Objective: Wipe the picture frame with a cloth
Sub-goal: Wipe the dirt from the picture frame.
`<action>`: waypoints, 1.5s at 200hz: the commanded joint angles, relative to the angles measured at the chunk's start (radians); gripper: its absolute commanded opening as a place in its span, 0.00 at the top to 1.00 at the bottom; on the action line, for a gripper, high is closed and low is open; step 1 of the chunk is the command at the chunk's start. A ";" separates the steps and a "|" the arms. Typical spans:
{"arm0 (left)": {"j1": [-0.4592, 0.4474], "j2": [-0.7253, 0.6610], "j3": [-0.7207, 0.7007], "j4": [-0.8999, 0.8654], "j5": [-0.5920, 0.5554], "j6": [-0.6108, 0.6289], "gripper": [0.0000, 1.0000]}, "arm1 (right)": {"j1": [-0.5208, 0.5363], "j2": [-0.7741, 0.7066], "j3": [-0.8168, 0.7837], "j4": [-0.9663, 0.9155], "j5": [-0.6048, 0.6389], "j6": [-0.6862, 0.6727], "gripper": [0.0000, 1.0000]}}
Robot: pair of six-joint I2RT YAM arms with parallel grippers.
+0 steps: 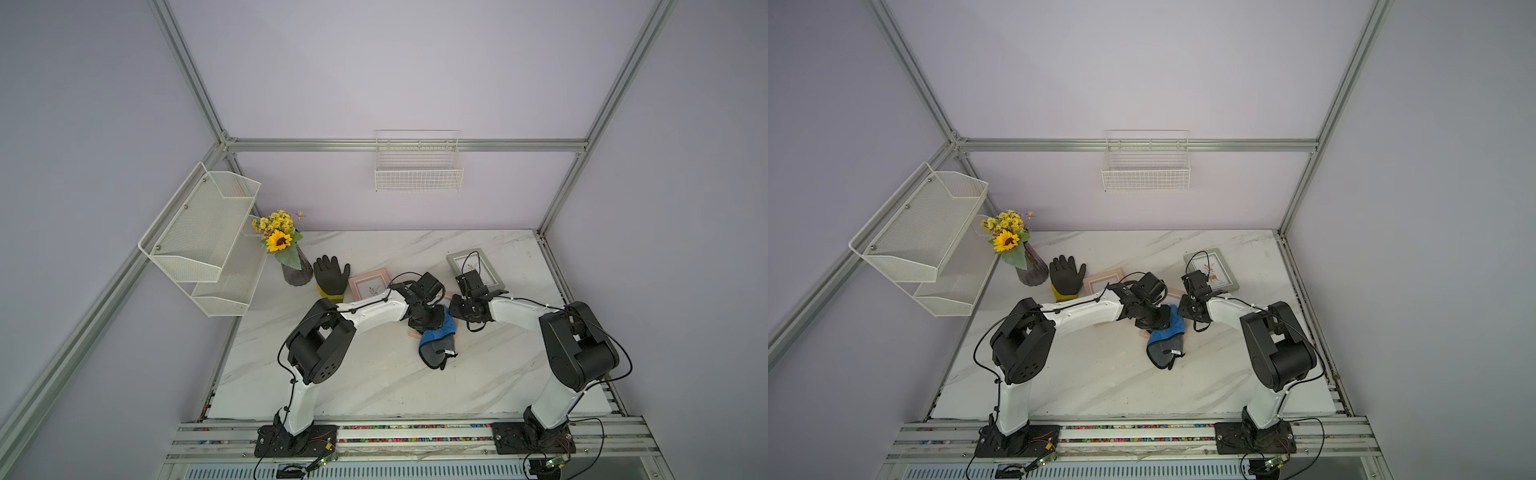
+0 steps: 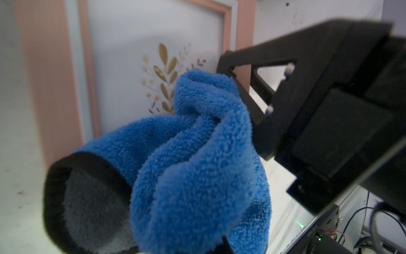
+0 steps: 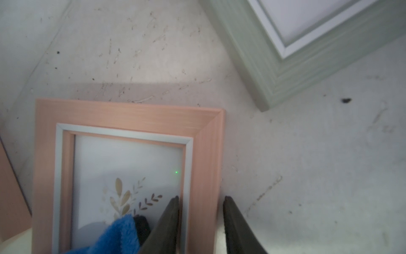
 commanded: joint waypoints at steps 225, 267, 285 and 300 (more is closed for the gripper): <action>0.022 0.048 0.037 -0.238 -0.297 0.005 1.00 | -0.002 -0.024 -0.067 0.001 0.019 0.000 0.71; 0.015 0.029 0.046 -0.243 -0.294 0.007 1.00 | -0.002 -0.025 -0.068 0.000 0.019 0.000 0.71; -0.023 0.057 0.095 -0.223 -0.252 0.007 1.00 | -0.002 -0.029 -0.065 -0.001 0.017 0.000 0.71; -0.061 0.095 0.157 -0.216 -0.215 0.009 1.00 | -0.002 -0.028 -0.060 -0.006 0.021 0.001 0.71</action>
